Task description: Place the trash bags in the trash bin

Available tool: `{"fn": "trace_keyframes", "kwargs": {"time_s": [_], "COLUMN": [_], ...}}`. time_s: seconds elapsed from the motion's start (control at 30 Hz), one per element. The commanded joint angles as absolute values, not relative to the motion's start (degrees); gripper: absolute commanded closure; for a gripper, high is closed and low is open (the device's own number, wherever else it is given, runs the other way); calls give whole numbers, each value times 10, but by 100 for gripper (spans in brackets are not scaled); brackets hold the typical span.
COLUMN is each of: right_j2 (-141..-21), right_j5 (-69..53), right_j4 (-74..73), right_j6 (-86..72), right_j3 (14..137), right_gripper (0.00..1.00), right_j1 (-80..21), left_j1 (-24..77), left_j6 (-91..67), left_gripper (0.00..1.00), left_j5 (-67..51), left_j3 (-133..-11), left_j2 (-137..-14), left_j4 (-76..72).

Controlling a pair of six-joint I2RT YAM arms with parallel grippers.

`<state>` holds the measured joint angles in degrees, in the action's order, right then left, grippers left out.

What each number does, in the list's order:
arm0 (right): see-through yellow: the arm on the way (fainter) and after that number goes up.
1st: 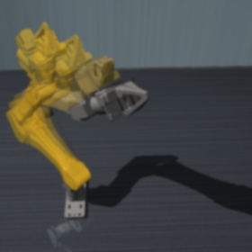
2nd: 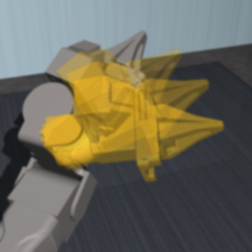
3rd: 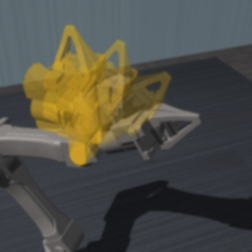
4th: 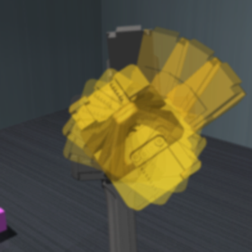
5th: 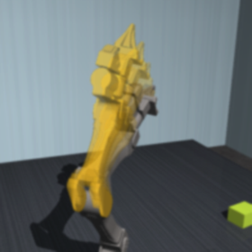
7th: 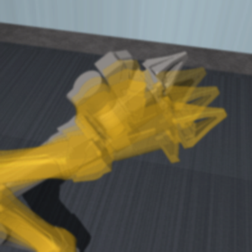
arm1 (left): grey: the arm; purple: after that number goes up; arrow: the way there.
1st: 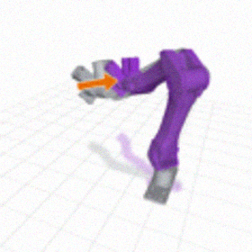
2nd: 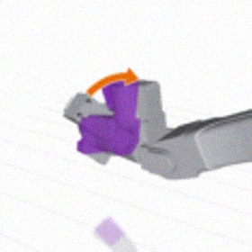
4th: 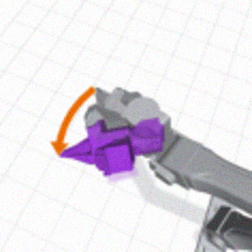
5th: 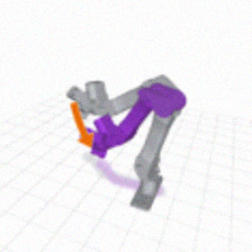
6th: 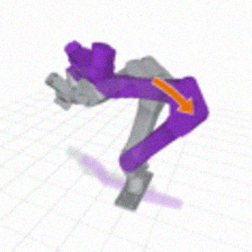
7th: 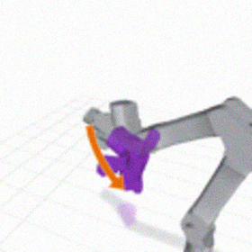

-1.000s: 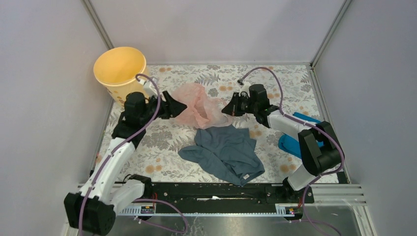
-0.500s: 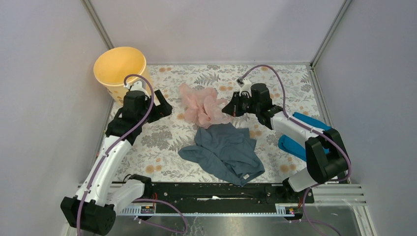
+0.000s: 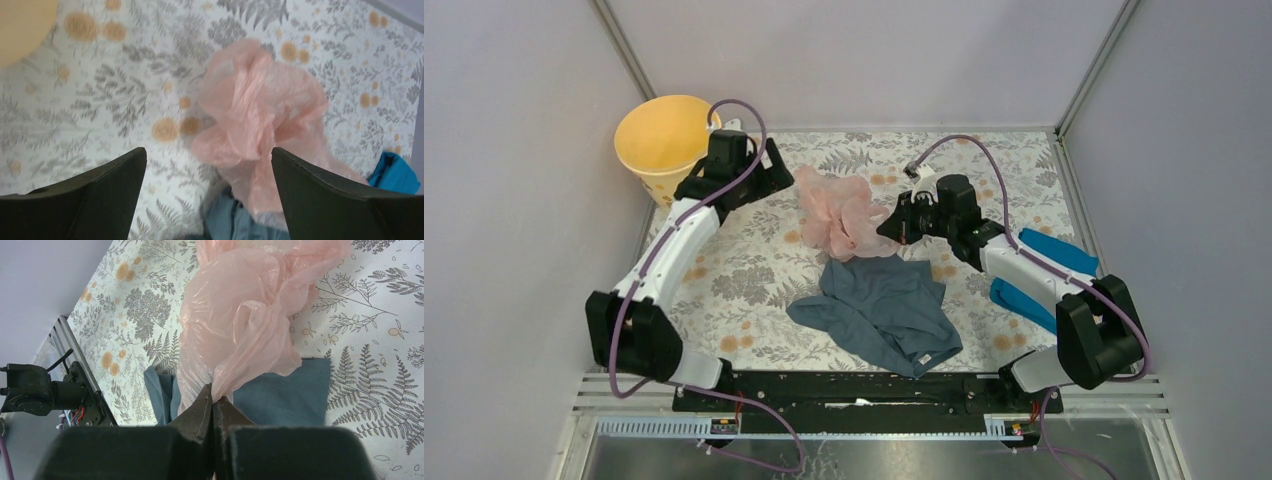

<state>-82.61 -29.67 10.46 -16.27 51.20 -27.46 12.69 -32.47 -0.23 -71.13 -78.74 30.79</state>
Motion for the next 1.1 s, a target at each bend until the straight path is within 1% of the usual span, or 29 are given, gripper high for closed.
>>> {"fn": "trace_keyframes", "kwargs": {"time_s": [0.0, 0.1, 0.2, 0.33, 0.43, 0.53, 0.6, 0.7, 0.8, 0.87, 0.9, 0.93, 1.0, 1.03, 1.07], "right_j2": [-802, -802, -801, -795, -789, -784, -783, -780, -774, -773, -773, -773, -770, -770, -772], "right_j5": [-305, -306, -303, -307, -305, -300, -300, -302, -299, -296, -294, -290, -257, -231, -200], "right_j4": [108, 110, 110, 107, 104, 106, 108, 103, 103, 93, 87, 78, 48, 30, 15], "right_j6": [-145, -143, -141, -141, -140, -141, -144, -146, -148, -148, -149, -154, -182, -207, -236], "right_j3": [510, 507, 506, 506, 506, 500, 498, 496, 490, 489, 490, 491, 492, 492, 491], "right_gripper": [100, 100, 100, 100, 100, 100, 100, 100, 100, 100, 100, 100, 100, 100, 100], "right_j1": [-281, -281, -282, -282, -282, -283, -283, -282, -283, -284, -284, -284, -283, -284, -284], "left_j1": [143, 156, 179, 190, 199, 217, 230, 232, 232, 230, 228, 227, 227, 227, 227], "left_j6": [-293, -286, -270, -256, -240, -223, -213, -207, -203, -202, -203, -203, -208, -210, -213], "left_gripper": [1, 1, 1, 3, 12, 21, 25, 30, 40, 50, 57, 67, 90, 96, 97], "left_j5": [22, 7, 23, 32, 49, 95, 138, 153, 170, 168, 164, 160, 163, 167, 167], "left_j3": [-812, -878, -934, -1023, -1059, -1069, -1087, -1098, -1100, -1104, -1102, -1100, -1098, -1091, -1075], "left_j2": [-861, -931, -986, -1073, -1110, -1126, -1142, -1158, -1164, -1164, -1162, -1159, -1152, -1145, -1135], "left_j4": [283, 306, 314, 369, 395, 399, 417, 426, 420, 412, 405, 398, 394, 389, 375]}}
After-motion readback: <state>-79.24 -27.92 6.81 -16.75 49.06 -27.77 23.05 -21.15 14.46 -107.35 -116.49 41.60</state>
